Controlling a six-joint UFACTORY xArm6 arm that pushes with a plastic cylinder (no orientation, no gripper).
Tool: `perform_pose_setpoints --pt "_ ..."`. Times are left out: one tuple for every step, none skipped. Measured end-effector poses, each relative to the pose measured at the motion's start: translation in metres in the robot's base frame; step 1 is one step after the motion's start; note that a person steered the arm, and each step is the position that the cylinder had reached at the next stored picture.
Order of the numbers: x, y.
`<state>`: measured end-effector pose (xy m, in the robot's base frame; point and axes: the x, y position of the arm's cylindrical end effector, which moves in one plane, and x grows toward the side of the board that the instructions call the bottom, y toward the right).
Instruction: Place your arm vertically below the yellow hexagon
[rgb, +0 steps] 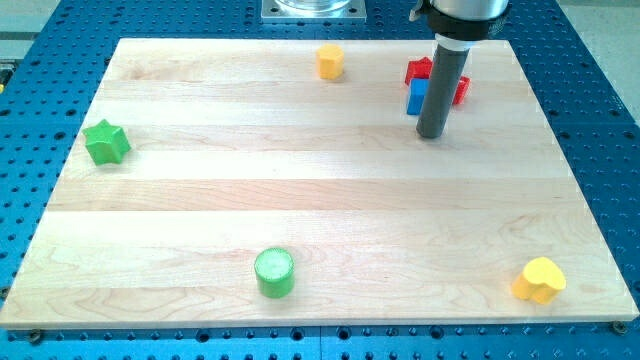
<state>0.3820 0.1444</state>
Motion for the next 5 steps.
perform_pose_setpoints --pt "0.002 0.0" --pt "0.004 0.0" --pt "0.02 0.003" --pt "0.031 0.013" --pt "0.039 -0.031"
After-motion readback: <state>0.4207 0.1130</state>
